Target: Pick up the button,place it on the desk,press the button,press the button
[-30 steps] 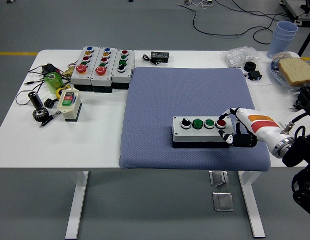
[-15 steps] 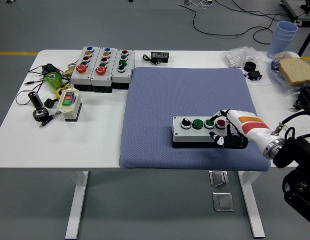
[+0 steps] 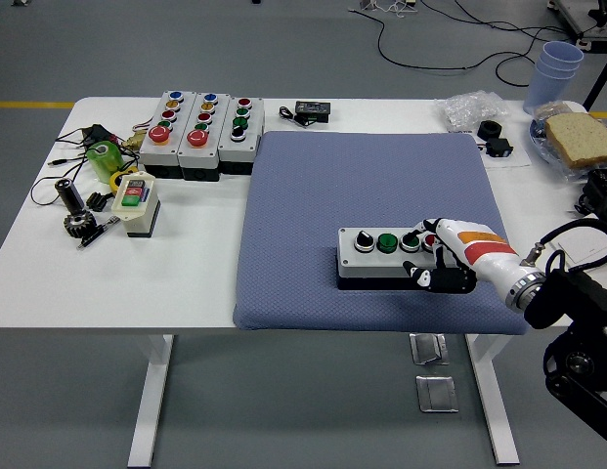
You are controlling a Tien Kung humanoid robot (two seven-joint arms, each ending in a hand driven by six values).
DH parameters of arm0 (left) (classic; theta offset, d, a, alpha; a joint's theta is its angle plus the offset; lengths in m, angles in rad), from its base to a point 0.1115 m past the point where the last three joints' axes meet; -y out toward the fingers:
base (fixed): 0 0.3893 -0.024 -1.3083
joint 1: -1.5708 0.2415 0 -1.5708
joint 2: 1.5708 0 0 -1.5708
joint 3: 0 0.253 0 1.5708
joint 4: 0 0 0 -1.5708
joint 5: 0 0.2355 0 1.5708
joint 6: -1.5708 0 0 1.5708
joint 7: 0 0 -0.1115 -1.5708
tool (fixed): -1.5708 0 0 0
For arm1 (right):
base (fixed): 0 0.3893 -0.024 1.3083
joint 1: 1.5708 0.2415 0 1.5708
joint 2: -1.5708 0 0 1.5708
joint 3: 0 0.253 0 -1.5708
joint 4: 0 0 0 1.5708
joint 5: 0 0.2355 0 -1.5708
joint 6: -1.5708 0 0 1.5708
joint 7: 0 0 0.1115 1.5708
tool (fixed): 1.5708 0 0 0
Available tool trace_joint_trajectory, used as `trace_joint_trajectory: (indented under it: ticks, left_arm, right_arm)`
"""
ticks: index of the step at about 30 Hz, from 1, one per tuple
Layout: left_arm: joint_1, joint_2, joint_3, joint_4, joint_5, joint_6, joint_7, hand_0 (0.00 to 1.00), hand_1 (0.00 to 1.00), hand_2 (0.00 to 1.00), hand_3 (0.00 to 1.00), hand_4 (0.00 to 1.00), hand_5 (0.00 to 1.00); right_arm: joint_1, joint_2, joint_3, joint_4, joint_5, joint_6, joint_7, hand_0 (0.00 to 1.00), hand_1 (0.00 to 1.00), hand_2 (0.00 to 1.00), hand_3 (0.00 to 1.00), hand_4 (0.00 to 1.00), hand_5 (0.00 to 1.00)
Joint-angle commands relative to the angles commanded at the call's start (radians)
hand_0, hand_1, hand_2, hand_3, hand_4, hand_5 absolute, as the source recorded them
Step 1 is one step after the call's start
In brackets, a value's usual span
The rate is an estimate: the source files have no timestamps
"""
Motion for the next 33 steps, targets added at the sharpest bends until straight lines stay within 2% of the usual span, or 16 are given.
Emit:
trace_joint_trajectory:
  ticks: [16, 21, 25, 27, 28, 33]
  left_arm:
    - [-0.013, 0.002, -0.004, 0.000, -0.006, 0.002, -0.001, 0.645, 0.604, 0.598, 0.559, 0.310, 0.851]
    - [-0.015, 0.002, -0.002, 0.000, -0.009, 0.002, -0.001, 0.645, 0.604, 0.598, 0.559, 0.310, 0.851]
    - [-0.017, 0.002, -0.003, 0.000, -0.007, 0.002, -0.001, 0.645, 0.604, 0.597, 0.559, 0.311, 0.850]
    - [-0.017, 0.002, -0.004, 0.000, -0.007, 0.002, -0.001, 0.645, 0.604, 0.597, 0.559, 0.311, 0.850]
    - [-0.017, 0.001, -0.004, 0.000, -0.007, 0.002, -0.001, 0.644, 0.604, 0.597, 0.561, 0.311, 0.850]
    - [-0.016, 0.002, -0.004, 0.000, -0.006, 0.002, -0.001, 0.644, 0.604, 0.597, 0.561, 0.311, 0.850]
  right_arm:
    - [0.013, 0.006, -0.026, -0.010, 0.007, 0.038, -0.025, 0.093, 0.002, 0.193, 0.656, 0.631, 0.353]
    - [0.013, 0.006, -0.019, -0.007, 0.003, 0.034, -0.025, 0.093, 0.002, 0.193, 0.656, 0.631, 0.353]
    - [0.010, 0.005, 0.012, 0.009, -0.006, -0.005, -0.017, 0.097, 0.002, 0.195, 0.654, 0.628, 0.352]
    - [0.005, 0.003, 0.042, 0.026, 0.014, -0.050, -0.010, 0.097, 0.002, 0.195, 0.654, 0.628, 0.352]
    - [0.003, 0.002, 0.052, 0.032, 0.025, -0.072, -0.008, 0.159, 0.002, 0.260, 0.656, 0.636, 0.373]
    - [-0.014, -0.003, 0.110, 0.060, 0.123, -0.181, 0.027, 0.159, 0.002, 0.260, 0.656, 0.636, 0.373]
